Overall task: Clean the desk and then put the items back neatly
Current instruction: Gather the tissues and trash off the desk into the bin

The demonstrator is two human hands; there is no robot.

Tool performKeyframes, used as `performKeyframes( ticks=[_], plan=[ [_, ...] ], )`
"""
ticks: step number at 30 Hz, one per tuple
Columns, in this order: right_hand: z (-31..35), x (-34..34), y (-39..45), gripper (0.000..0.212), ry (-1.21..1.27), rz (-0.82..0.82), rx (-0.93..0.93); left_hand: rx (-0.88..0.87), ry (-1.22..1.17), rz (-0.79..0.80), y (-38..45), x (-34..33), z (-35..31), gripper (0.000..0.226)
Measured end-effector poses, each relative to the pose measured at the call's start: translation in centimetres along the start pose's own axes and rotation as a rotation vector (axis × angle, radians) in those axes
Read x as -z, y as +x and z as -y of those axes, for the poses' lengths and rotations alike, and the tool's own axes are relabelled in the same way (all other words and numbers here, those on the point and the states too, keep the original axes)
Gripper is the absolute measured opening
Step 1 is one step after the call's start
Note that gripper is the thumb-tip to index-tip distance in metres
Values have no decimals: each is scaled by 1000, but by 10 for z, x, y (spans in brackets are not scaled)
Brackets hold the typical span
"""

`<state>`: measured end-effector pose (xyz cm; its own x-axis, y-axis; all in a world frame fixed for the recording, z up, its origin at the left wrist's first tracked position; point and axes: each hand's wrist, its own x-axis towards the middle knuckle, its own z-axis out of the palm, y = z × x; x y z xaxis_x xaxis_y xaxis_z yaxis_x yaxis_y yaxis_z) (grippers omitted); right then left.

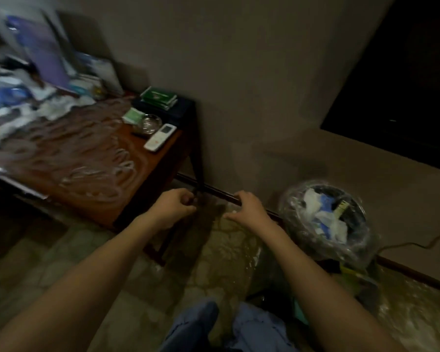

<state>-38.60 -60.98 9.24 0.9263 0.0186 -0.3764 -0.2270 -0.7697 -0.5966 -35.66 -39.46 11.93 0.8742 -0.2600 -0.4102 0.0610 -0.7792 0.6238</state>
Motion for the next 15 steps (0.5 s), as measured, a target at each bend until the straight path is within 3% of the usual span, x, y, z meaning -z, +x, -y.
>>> performKeyframes(
  ticks=[8,15],
  plan=[
    [183,-141,-4,68,-107,149,231,218,-58,-318,-117,105,169,42],
    [293,-213,6,61,-180,318,420,370,-130,-456,-183,156,270,41]
  ],
)
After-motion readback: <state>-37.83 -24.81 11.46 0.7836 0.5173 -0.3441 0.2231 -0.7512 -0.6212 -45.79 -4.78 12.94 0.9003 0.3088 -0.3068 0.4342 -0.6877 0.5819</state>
